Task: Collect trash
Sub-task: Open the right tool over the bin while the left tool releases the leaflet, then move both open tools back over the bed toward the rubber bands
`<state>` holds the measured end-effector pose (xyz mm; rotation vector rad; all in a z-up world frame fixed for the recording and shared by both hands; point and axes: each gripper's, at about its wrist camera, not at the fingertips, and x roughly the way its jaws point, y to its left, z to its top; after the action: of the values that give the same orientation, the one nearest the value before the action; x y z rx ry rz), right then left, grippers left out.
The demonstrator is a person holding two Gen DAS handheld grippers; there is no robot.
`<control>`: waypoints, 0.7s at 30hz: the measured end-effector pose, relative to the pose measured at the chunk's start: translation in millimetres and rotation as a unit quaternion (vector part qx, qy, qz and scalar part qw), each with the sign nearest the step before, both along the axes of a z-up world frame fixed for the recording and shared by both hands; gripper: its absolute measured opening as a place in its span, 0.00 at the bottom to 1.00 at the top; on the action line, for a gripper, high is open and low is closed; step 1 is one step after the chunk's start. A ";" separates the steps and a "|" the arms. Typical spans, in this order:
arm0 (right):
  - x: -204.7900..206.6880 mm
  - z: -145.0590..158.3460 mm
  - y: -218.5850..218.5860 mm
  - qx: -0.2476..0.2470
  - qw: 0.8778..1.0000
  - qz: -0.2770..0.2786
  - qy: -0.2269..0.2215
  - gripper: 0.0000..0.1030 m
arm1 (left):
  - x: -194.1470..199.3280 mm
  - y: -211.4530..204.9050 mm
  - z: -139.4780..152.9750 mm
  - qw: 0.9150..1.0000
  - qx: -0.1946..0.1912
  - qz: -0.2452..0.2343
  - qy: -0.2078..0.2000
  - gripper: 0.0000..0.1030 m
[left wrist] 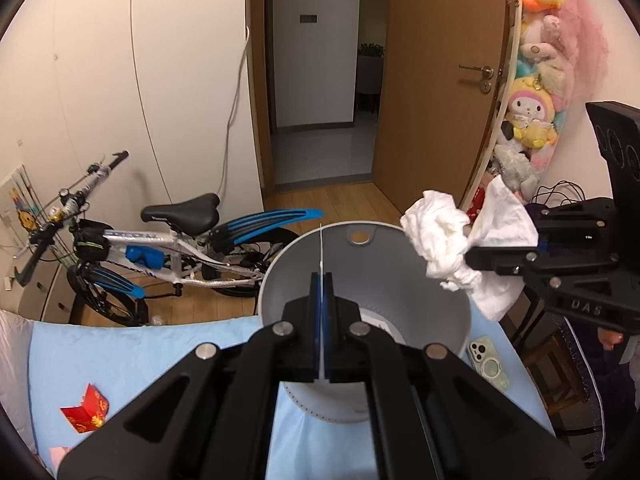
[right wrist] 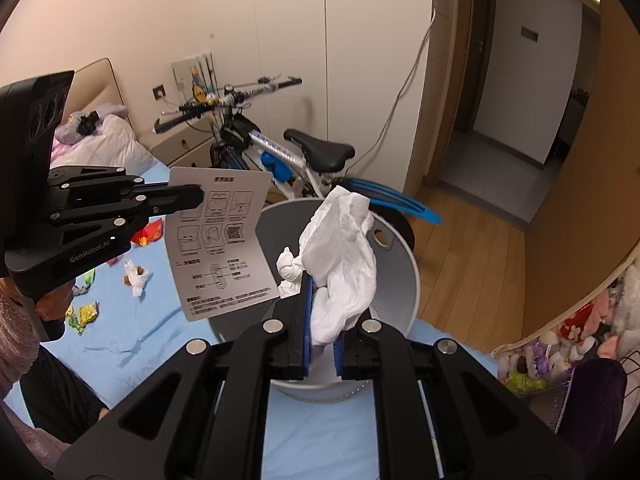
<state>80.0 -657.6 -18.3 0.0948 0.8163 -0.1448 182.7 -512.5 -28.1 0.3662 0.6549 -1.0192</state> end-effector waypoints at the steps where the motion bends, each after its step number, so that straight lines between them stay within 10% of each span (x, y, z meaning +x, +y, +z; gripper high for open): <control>1: 6.5 -7.6 -2.3 0.004 1.000 0.001 0.010 0.11 | 4.2 -4.7 -7.3 1.000 0.004 -0.004 0.005 0.01; 4: 24.4 -32.6 -6.4 0.010 0.999 -0.006 0.053 0.62 | 11.6 -16.0 -28.8 1.000 0.029 -0.002 0.011 0.05; 15: 24.9 -38.0 12.6 -0.008 0.999 0.001 0.040 0.65 | 18.6 17.6 -54.0 0.998 0.043 0.029 0.025 0.09; 18: 23.2 -36.2 29.3 -0.019 0.999 0.012 0.034 0.65 | 17.1 48.7 -54.5 0.997 0.027 0.061 0.030 0.87; 21: 24.8 -38.1 51.2 -0.016 0.999 0.028 0.031 0.65 | 18.1 85.4 -54.7 0.995 0.008 0.089 0.044 0.87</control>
<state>104.9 -606.4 -56.4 0.0376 0.8771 -0.1090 200.8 -427.0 -82.8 0.2720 0.7607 -0.8640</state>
